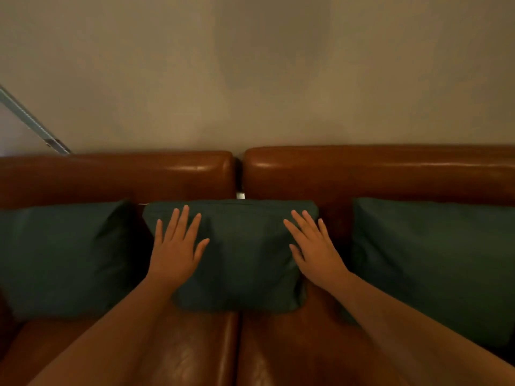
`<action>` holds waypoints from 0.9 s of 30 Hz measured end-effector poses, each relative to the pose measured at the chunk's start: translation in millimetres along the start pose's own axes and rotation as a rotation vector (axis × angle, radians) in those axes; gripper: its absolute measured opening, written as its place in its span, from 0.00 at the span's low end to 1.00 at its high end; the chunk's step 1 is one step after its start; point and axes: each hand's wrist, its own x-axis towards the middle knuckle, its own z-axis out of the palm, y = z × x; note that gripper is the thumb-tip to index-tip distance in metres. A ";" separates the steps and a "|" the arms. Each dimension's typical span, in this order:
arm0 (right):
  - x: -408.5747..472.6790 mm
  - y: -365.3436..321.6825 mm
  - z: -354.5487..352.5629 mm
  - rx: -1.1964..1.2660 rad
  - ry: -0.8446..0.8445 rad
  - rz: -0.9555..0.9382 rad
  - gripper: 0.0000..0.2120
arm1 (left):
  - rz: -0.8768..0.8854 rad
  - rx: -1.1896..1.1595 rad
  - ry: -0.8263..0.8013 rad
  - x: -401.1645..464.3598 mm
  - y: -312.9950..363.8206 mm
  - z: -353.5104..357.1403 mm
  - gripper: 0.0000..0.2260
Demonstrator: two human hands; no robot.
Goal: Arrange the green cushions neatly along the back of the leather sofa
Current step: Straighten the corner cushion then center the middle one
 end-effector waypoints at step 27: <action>67.4 21.5 52.3 1.188 0.552 0.949 0.13 | -0.896 -1.657 0.327 64.1 -66.4 63.3 0.14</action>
